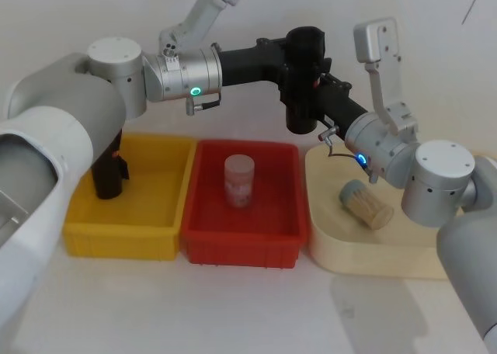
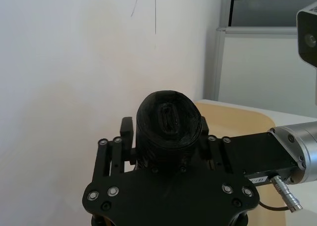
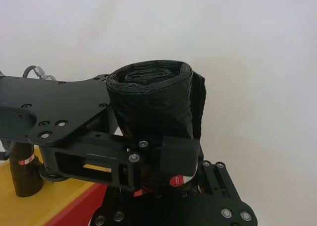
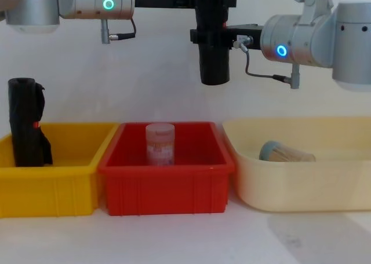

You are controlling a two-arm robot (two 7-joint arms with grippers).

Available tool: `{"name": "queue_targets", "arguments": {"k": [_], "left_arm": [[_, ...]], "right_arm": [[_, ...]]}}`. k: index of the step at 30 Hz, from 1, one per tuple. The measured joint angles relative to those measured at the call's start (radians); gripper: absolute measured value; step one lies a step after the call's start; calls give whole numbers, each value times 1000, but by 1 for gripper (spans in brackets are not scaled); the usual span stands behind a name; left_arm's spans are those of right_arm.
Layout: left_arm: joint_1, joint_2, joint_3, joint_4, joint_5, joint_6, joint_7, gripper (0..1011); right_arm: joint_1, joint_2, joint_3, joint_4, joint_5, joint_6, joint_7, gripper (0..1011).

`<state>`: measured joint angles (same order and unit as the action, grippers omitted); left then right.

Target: Pick up the garbage bag with the one hand and transfer it to the other hand.

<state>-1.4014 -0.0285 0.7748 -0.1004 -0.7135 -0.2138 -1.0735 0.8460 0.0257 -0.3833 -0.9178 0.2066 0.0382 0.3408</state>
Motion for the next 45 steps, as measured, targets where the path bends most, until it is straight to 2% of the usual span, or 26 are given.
{"name": "queue_targets", "arguments": {"k": [1,4,5,7,11,22,26,30,36,38,40,41,45], "left_arm": [[0,0,0,0,0,0,0,740],[0,0,0,0,0,0,0,794],[0,0,0,0,0,0,0,859],[0,0,0,0,0,0,0,921],[0,0,0,0,0,0,0,1000],[0,0,0,0,0,0,1,1000],[0,0,0,0,0,0,1,1000],[0,0,0,0,0,0,1,1000],[0,0,0,0,0,0,1,1000],[0,0,0,0,0,0,1,1000],[0,0,0,0,0,0,1,1000],[0,0,0,0,0,0,1,1000],[0,0,0,0,0,0,1,1000]], "right_arm": [[0,0,0,0,0,0,0,572],[0,0,1,0,0,0,-1,572],[0,0,2,0,-1,-1,-2,572],[0,1,6,0,-2,-1,-7,572],[0,5,15,0,-4,-2,-18,572],[5,37,58,6,-7,-1,-51,572],[3,64,83,2,-7,5,-61,572],[-16,92,105,-25,-3,17,-63,572],[-95,159,146,-143,13,55,-57,571],[-105,166,150,-158,16,62,-54,571],[-146,198,168,-218,27,79,-43,572],[-146,198,168,-218,27,79,-43,571],[-194,239,185,-288,42,102,-22,571]]}}
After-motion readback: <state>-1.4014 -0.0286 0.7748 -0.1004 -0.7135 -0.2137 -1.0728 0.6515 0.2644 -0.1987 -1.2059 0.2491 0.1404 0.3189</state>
